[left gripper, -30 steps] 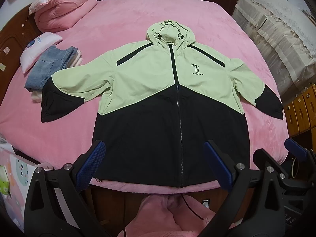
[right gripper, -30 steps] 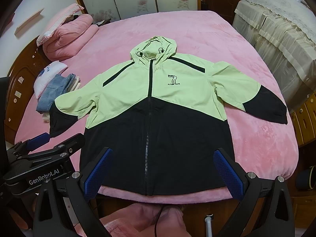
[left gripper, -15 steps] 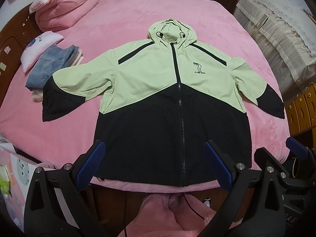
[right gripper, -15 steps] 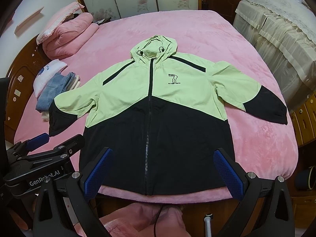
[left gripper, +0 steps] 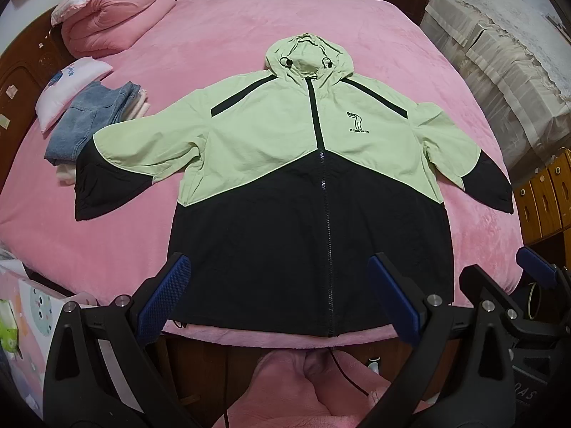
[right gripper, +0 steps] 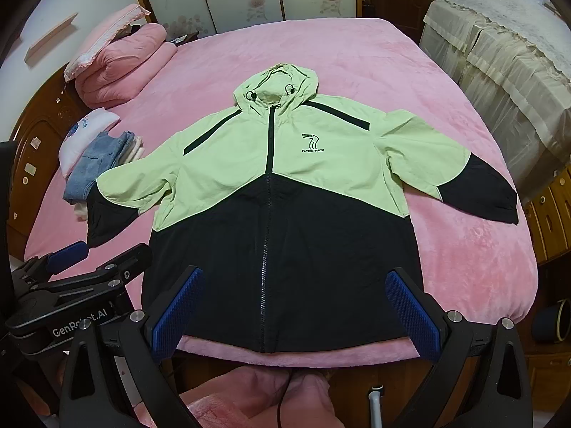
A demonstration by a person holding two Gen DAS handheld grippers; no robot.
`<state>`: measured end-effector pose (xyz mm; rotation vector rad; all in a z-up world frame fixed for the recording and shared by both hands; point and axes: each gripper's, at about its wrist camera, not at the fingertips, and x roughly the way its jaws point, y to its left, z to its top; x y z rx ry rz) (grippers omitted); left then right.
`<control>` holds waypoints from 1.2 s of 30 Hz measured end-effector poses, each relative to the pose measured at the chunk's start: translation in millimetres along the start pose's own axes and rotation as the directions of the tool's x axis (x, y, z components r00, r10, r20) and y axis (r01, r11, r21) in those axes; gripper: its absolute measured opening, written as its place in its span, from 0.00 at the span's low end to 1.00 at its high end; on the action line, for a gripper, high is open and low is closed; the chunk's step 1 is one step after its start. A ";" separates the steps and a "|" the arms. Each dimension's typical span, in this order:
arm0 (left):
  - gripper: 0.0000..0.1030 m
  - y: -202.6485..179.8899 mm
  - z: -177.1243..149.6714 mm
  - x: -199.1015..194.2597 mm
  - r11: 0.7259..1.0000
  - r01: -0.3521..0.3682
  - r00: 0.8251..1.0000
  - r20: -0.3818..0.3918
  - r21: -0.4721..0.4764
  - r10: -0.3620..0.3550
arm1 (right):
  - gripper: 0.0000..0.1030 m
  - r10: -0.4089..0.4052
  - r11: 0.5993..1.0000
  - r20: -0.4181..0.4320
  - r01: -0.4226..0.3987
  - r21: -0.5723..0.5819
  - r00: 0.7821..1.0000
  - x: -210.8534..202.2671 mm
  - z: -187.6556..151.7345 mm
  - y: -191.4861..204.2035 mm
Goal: Fold large clothes
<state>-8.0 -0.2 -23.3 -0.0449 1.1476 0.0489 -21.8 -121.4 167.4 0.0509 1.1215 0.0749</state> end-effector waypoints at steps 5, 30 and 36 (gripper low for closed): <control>0.96 0.3 -0.3 0.5 1.000 -0.001 1.000 -0.001 -0.001 0.001 | 1.00 0.000 1.000 -0.001 0.000 0.000 1.000 0.4 -0.3 -0.7; 0.96 -11.4 -11.6 2.1 1.000 0.000 1.000 -0.013 0.000 0.000 | 1.00 -0.012 1.000 -0.003 0.012 -0.007 1.000 -2.1 -7.3 -13.2; 0.96 -10.8 -22.3 1.0 0.998 0.041 0.999 -0.015 -0.038 -0.042 | 1.00 0.021 0.999 0.011 -0.021 -0.024 1.000 -3.5 -20.8 -22.1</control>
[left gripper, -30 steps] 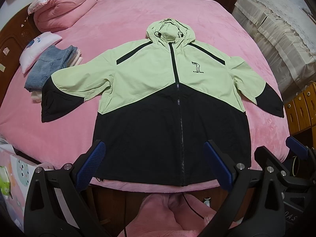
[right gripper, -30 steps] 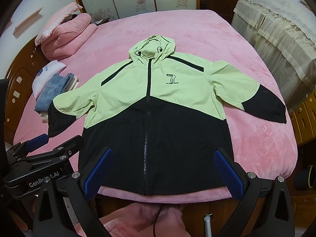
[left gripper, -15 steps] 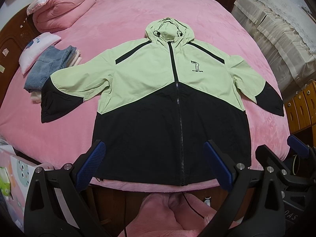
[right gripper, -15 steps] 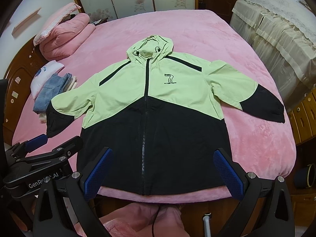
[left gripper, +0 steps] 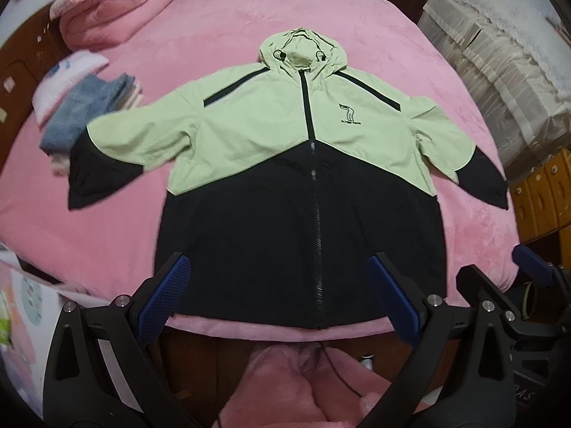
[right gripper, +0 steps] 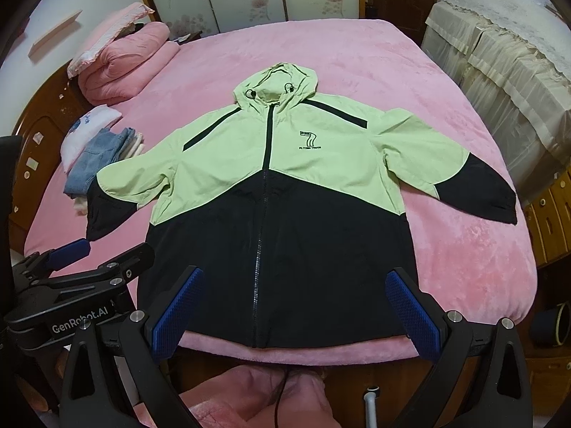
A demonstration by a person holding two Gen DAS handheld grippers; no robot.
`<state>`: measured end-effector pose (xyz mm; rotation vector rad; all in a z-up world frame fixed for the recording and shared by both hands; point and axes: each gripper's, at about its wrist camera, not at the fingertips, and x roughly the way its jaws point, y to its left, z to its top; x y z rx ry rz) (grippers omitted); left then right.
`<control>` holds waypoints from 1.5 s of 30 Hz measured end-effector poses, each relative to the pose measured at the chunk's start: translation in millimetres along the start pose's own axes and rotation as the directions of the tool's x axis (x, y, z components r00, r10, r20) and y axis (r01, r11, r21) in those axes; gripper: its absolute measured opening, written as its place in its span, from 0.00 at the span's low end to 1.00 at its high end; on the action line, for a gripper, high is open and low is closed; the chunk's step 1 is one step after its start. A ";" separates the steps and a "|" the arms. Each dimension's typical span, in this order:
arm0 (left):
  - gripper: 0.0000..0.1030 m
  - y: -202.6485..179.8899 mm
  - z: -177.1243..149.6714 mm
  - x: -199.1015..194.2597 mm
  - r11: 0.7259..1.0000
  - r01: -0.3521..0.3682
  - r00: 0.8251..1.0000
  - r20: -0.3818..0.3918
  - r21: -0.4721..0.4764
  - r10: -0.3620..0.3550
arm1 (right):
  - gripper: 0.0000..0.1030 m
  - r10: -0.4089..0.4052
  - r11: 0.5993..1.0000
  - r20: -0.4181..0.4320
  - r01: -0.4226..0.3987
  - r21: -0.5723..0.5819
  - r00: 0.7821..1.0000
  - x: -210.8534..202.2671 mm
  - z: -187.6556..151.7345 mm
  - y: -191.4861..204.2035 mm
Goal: Fold large clothes
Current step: 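Grasp the black sleeve cuff with the left gripper and lift it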
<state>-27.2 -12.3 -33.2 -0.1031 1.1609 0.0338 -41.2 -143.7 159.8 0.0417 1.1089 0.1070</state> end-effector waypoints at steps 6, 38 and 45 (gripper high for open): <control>0.96 30.8 -33.3 10.6 0.978 0.108 0.993 -0.017 -0.180 -0.113 | 1.00 0.070 0.997 0.026 -0.071 0.013 0.997 10.4 -18.9 -13.0; 0.70 571.0 -43.7 247.4 0.279 0.099 0.955 0.170 -0.955 0.243 | 0.99 0.118 0.992 -0.186 -0.108 0.066 0.975 340.2 24.9 315.9; 0.56 618.3 -8.0 274.5 0.293 0.088 0.951 0.168 -0.952 0.261 | 0.99 0.096 0.994 -0.216 -0.082 0.073 0.972 379.7 34.5 342.8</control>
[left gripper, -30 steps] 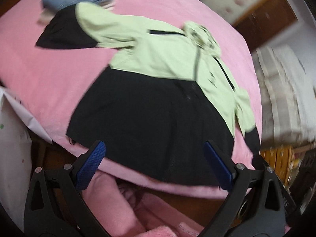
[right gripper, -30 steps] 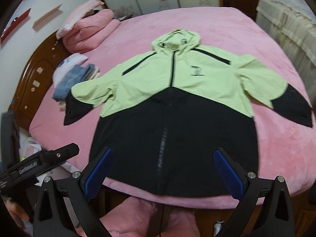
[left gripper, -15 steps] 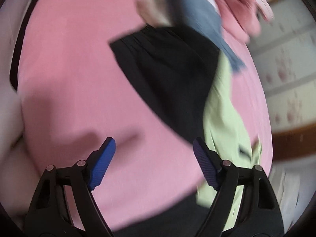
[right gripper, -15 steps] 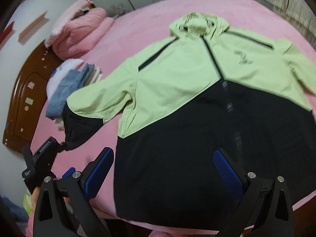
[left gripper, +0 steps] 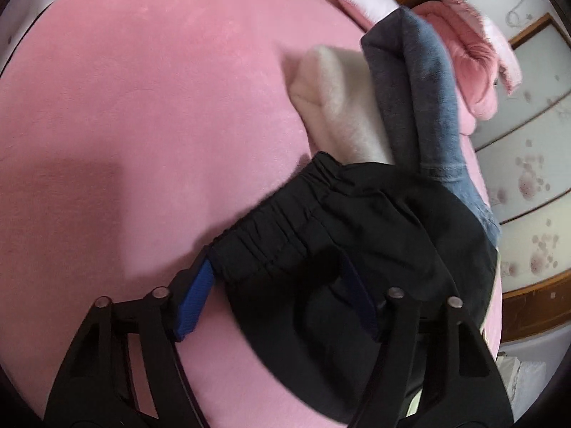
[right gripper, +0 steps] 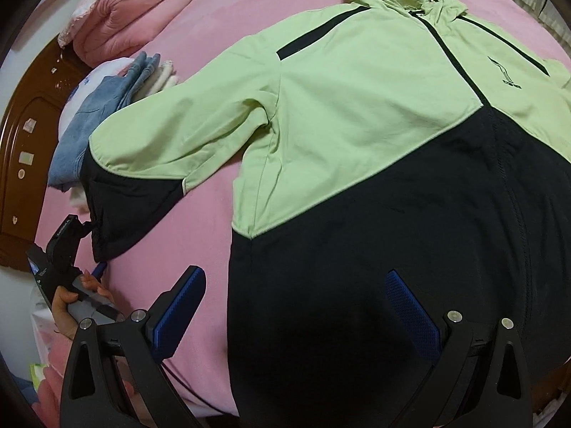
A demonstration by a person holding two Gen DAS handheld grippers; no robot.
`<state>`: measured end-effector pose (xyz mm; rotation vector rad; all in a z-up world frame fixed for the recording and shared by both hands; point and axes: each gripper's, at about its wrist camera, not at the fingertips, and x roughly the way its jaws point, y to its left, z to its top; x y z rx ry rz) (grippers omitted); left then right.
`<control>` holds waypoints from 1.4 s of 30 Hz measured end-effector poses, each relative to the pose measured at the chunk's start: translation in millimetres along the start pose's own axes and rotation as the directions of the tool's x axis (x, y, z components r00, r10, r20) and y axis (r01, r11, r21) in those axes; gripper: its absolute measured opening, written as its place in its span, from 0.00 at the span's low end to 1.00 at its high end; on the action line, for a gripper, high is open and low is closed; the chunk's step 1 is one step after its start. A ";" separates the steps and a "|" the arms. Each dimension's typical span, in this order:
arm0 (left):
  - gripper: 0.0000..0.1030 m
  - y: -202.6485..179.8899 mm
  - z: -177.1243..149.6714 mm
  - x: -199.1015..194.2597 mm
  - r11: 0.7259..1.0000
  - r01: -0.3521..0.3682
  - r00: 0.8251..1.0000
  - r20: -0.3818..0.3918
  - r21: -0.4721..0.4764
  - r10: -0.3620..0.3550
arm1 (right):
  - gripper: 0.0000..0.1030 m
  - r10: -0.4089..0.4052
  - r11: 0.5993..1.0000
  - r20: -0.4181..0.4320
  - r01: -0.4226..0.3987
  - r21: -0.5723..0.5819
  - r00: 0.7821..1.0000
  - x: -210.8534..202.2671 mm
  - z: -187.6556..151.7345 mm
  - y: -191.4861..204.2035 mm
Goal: Fold large clothes
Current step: 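Grasp the black sleeve cuff with the left gripper and lift it, then carry the sleeve cuff across the jacket body with the left gripper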
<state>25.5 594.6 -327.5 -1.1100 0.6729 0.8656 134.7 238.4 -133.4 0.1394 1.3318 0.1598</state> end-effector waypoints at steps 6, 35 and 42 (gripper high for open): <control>0.17 -4.6 20.9 -3.6 0.999 -0.002 1.000 0.031 -0.036 0.003 | 0.99 -0.006 0.999 0.006 0.006 0.040 1.000 8.0 16.5 2.3; 0.13 -390.3 -313.2 -188.6 0.556 0.465 0.863 -0.214 0.688 -0.457 | 0.99 -0.013 0.962 0.304 -0.072 0.265 0.953 -31.0 139.8 -214.5; 0.14 -416.0 -440.1 -90.0 0.423 0.444 0.896 -0.404 0.790 -0.186 | 0.99 -0.084 0.929 0.289 -0.031 0.370 0.954 -3.3 161.1 -285.7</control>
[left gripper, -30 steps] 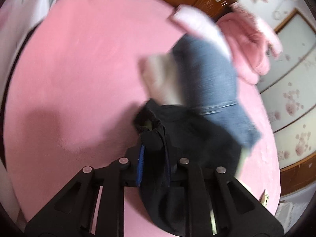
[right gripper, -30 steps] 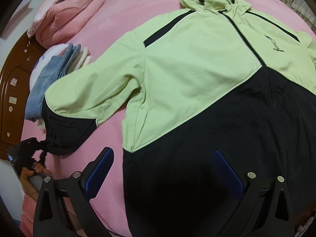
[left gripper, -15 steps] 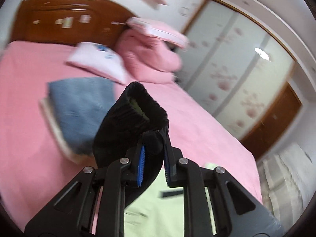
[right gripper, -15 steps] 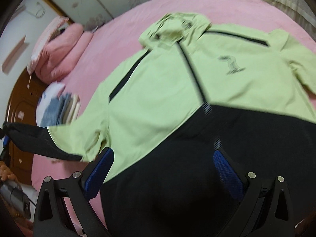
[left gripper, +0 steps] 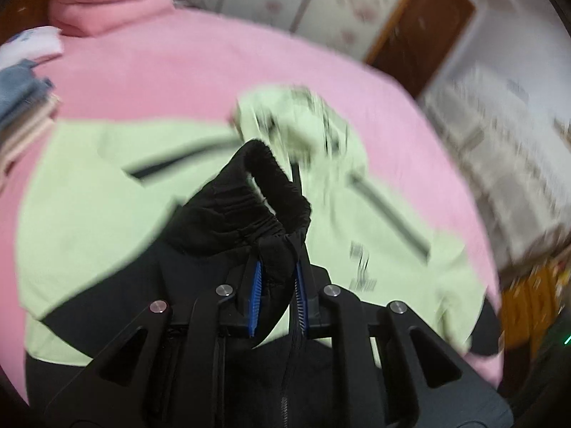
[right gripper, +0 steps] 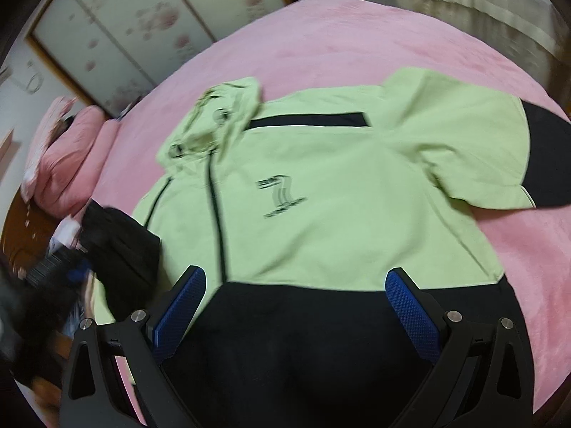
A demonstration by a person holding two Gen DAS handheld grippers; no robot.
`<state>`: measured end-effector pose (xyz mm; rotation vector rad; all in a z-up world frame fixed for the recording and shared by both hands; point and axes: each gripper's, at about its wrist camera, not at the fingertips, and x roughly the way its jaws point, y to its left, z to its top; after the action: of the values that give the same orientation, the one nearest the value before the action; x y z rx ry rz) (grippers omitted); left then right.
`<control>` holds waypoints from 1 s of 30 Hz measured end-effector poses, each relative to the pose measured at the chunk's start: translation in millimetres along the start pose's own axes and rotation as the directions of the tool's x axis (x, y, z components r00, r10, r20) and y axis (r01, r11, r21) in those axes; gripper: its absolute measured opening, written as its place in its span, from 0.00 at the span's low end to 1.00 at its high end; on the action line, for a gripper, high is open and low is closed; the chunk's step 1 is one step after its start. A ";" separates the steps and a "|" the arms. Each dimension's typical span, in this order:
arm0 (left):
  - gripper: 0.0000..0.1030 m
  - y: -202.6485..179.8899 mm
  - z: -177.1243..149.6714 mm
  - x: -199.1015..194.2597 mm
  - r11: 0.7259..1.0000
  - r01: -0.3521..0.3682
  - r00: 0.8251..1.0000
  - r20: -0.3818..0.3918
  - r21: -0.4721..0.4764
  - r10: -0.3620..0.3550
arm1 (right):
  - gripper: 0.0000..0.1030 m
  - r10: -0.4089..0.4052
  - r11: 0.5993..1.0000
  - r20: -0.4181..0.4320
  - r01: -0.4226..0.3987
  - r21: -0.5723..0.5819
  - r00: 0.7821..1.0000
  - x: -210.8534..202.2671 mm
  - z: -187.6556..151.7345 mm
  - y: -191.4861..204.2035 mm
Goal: Fold large clothes
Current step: 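Carry the sleeve cuff across the jacket body with the left gripper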
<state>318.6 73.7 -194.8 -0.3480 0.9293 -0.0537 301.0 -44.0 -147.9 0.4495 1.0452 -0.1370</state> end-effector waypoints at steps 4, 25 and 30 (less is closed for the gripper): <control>0.53 -6.1 -25.0 60.4 0.999 0.009 0.965 -0.262 0.036 0.001 | 0.99 -0.015 0.999 -0.039 0.016 0.043 0.999 32.5 8.0 -22.4; 0.65 190.2 -108.7 -52.2 0.927 -0.372 0.873 -0.356 -0.046 0.332 | 0.60 0.281 0.959 -0.342 -0.248 0.138 0.897 113.6 -35.2 39.1; 0.65 200.8 -100.5 -51.0 0.941 -0.336 0.897 -0.314 -0.028 0.311 | 0.13 0.286 0.954 -0.257 -0.249 0.164 0.923 132.3 -22.0 71.0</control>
<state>187.6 245.8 -273.8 -0.2596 1.2910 0.2448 372.4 42.6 -249.9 0.7410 1.2437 0.1083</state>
